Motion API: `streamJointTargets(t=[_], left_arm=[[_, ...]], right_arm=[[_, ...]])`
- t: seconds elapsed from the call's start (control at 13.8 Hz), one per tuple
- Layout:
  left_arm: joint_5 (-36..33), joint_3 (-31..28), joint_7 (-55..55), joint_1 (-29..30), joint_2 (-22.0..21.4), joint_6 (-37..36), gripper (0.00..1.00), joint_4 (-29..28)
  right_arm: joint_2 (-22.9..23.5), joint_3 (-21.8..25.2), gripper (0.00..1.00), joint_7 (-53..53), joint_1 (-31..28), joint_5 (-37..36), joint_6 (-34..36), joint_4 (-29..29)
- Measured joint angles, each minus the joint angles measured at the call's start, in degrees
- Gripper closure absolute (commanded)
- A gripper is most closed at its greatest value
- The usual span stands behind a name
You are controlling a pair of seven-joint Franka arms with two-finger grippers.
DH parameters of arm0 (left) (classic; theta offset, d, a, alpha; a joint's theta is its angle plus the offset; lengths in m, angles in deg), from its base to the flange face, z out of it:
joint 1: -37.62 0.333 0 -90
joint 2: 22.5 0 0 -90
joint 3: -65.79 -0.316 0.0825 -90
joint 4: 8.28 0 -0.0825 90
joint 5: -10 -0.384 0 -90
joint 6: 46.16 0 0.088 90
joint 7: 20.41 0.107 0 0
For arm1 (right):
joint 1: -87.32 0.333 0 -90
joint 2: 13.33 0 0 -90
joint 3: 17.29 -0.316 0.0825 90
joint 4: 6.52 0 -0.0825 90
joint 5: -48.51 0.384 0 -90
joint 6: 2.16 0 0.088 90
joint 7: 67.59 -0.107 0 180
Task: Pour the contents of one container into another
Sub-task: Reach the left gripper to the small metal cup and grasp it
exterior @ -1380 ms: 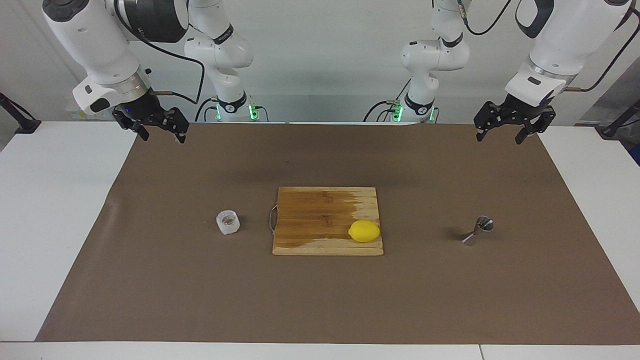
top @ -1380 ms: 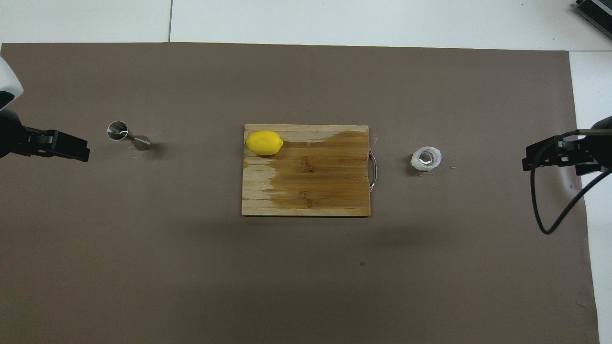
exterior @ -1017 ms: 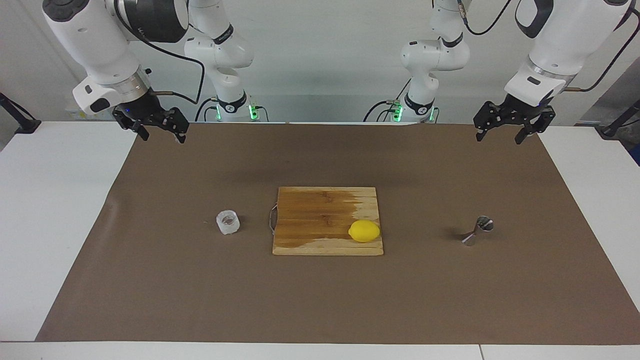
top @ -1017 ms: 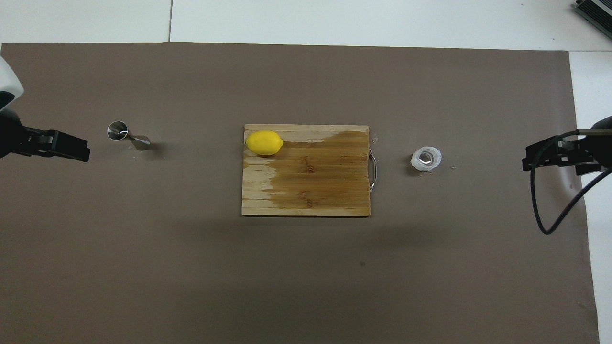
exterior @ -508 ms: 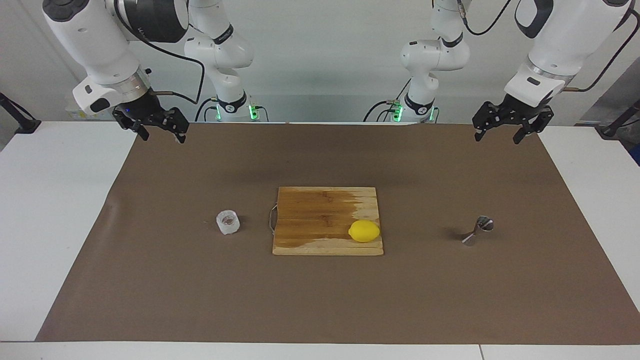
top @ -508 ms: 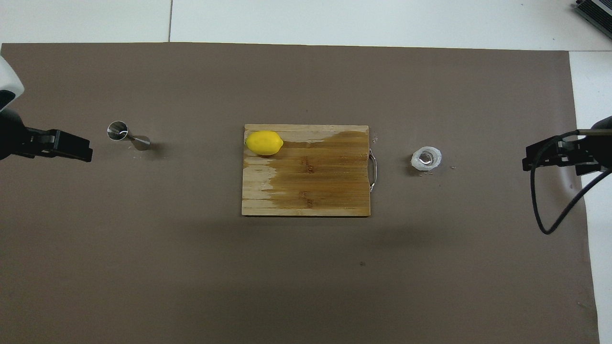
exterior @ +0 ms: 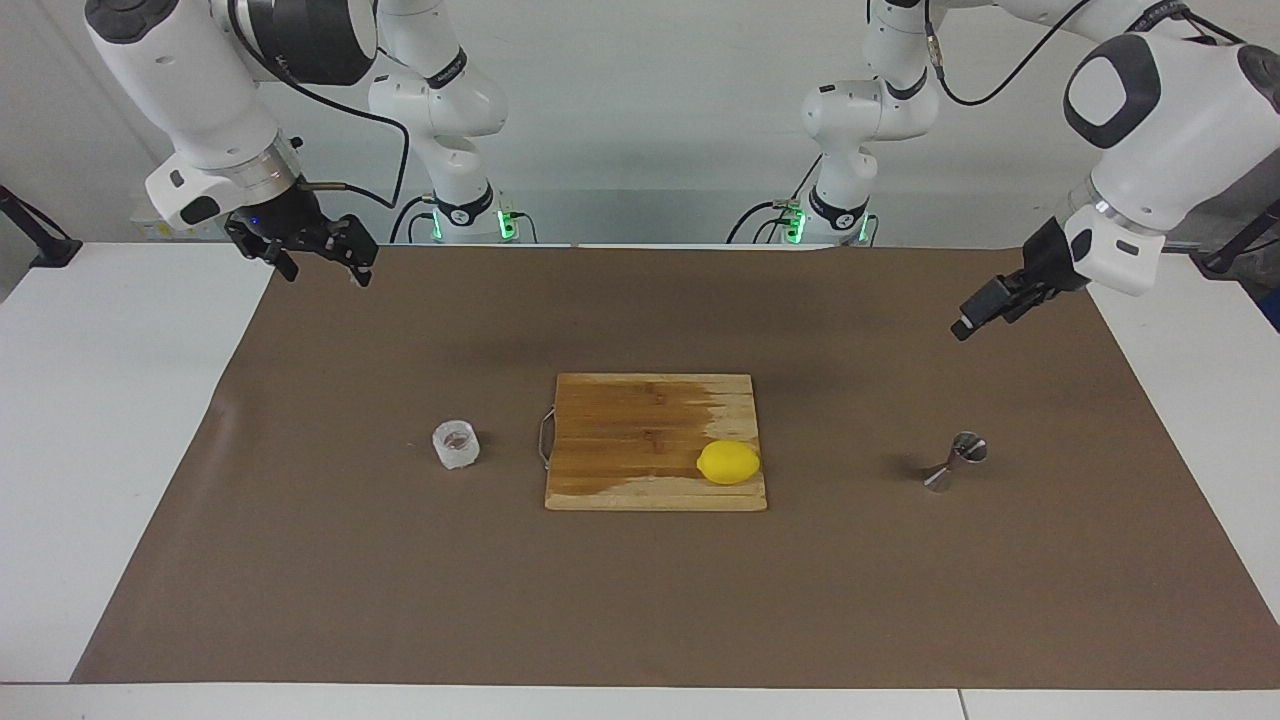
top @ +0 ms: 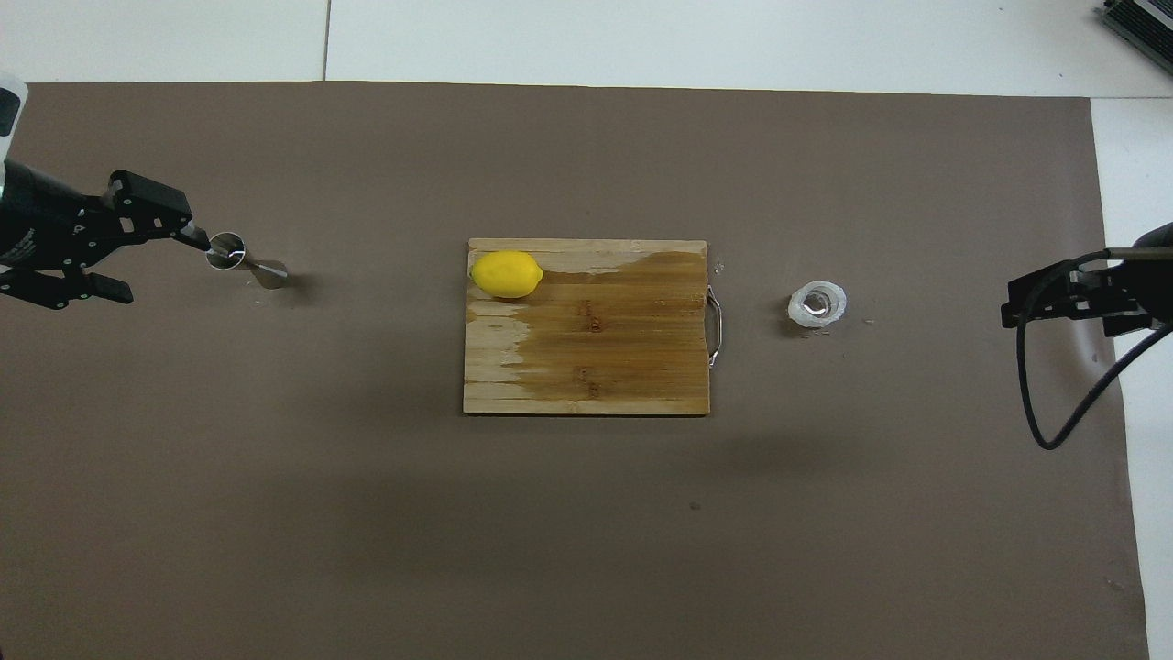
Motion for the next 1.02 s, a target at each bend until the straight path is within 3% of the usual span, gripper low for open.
streamJointTargets(t=[0.51,1.02], left_arm=[[10.4,-1.4,-24.8,7.1,15.7,3.2,0.0,10.5],[16.7,-1.5,-29.0,11.8,24.5,13.0,0.0,11.2]], right_arm=[[0.0,0.0,0.0,0.0,0.0,0.0,0.0,0.0],[0.0,0.0,0.0,0.0,0.0,0.0,0.0,0.0]])
